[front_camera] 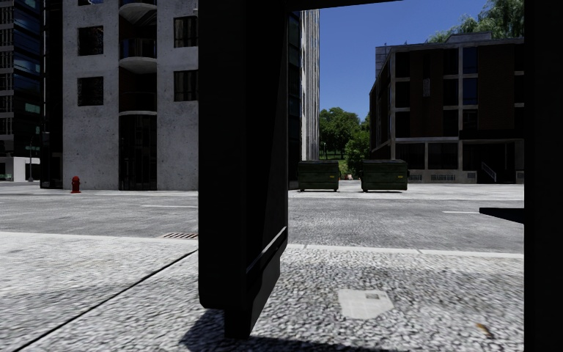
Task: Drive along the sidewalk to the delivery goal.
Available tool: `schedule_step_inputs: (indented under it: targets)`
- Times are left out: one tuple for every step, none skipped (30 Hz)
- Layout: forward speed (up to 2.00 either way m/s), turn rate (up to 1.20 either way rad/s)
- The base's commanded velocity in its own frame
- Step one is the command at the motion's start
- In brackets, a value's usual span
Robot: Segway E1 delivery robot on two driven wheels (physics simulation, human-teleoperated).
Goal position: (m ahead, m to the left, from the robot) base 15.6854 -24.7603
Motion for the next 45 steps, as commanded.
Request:
schedule_step_inputs:
  targets:
    - [0.0, 0.0]
    - [0.0, 0.0]
    - [0.0, 0.0]
    - [0.0, 0.0]
    - [0.0, 0.0]
    - [0.0, 0.0]
    - [0.0, 0.0]
    - [0.0, 0.0]
    - [0.0, 0.0]
    - [0.0, 0.0]
    - [0.0, 0.0]
    - [0.0, 0.0]
    - [0.0, 0.0]
    - [0.0, 0.0]
    - [0.0, 0.0]
    - [0.0, 0.0]
    - [0.0, 0.0]
    - [0.0, 0.0]
    - [0.0, 0.0]
    - [0.0, 0.0]
    - [0.0, 0.0]
    - [0.0, 0.0]
    - [0.0, 0.0]
    - [0.0, 0.0]
    - [0.0, 0.0]
    - [0.0, 0.0]
    - [0.0, 0.0]
    - [0.0, 0.0]
    - [0.0, 0.0]
    - [0.0, 0.0]
    - [0.0, 0.16]
    - [0.0, 0.16]
    - [0.0, 0.44]
    - [0.0, 0.69]
    - [0.0, 0.92]
    - [0.0, 1.2]
    - [0.0, 1.2]
    - [0.0, 1.2]
    - [0.0, 1.2]
    - [0.0, 1.2]
    - [0.0, 1.2]
    - [0.0, 1.2]
    - [0.0, 1.2]
    - [0.0, 1.2]
    - [0.0, 1.2]
